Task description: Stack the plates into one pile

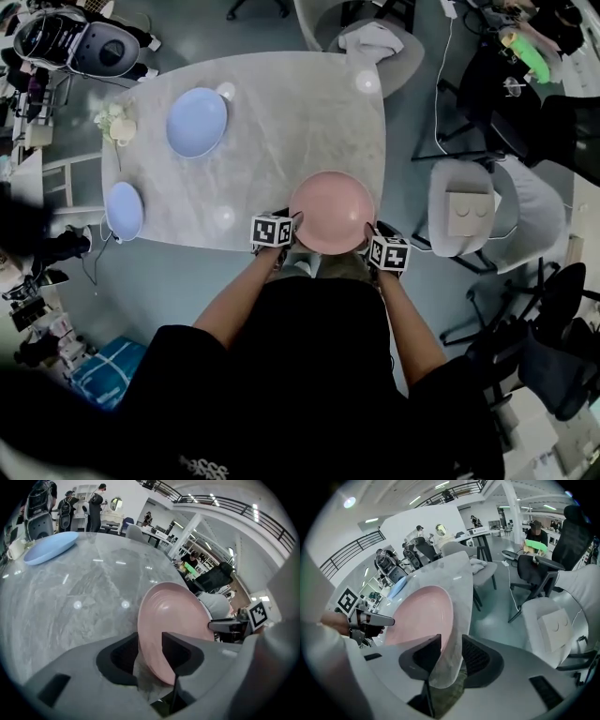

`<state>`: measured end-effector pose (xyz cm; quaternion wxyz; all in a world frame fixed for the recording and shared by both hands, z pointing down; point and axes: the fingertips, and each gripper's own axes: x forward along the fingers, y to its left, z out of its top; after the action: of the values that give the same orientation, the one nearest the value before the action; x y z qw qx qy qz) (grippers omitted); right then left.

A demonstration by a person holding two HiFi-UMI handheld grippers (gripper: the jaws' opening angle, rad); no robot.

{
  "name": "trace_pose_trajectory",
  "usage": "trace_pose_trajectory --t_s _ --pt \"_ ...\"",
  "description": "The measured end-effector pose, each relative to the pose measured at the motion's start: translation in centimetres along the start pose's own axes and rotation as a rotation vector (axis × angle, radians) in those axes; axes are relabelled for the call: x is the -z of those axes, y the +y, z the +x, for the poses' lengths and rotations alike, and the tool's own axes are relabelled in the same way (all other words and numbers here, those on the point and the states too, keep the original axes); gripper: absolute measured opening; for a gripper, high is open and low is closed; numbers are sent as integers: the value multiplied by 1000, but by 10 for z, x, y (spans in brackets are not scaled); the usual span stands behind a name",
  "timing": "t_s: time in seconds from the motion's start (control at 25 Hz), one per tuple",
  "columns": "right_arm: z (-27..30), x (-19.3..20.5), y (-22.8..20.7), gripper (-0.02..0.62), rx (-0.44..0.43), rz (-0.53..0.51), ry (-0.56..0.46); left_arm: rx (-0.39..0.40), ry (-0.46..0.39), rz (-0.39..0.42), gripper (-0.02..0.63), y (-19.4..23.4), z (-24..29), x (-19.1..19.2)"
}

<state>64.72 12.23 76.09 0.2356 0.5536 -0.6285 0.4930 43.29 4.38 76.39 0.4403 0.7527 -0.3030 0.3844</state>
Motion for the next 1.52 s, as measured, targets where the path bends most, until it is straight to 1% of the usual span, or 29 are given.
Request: trace_pose_trajectory --t_s 0.08,0.16,0.24,0.28,0.32,0.44,0.56,0.68,0.8,1.0,1.16,1.32,1.44,1.52 --pt "2 -2 -1 121 -20 10 5 -38 0 -13 147 3 1 -3" --pt "5 -3 0 121 -52 16 10 -76 -11 -35 105 7 2 -4" --pt "6 -5 3 105 -79 11 11 -98 -12 -35 67 10 2 -2" --pt "6 -6 3 83 -83 7 9 -101 -6 -28 46 11 2 -1" --pt "6 -7 3 64 -83 3 7 -96 -2 -28 46 10 2 0" --pt "6 -9 1 59 -83 4 9 -75 -23 -76 41 8 -1 -1" --pt "2 -11 5 55 -94 10 4 -76 -57 -111 37 6 -10 0" --pt "-5 -16 8 48 -101 25 -14 -81 -73 -90 38 2 -18 4" --pt "-11 -18 17 46 -104 11 -24 -81 -77 -61 44 1 -26 11" --pt "-11 -22 41 47 -117 -27 -24 -92 -101 -75 44 15 -48 14" --pt "-7 -23 66 44 -130 -2 -31 -89 -112 -64 44 34 -65 18" --pt "-2 -20 100 44 -103 -22 -28 -64 -116 -63 44 63 -82 24" --pt "5 -22 132 44 -88 -15 -41 -11 -125 -59 44 90 -96 26" --pt "8 -18 153 43 -75 20 -54 19 -118 -28 48 106 -108 30"
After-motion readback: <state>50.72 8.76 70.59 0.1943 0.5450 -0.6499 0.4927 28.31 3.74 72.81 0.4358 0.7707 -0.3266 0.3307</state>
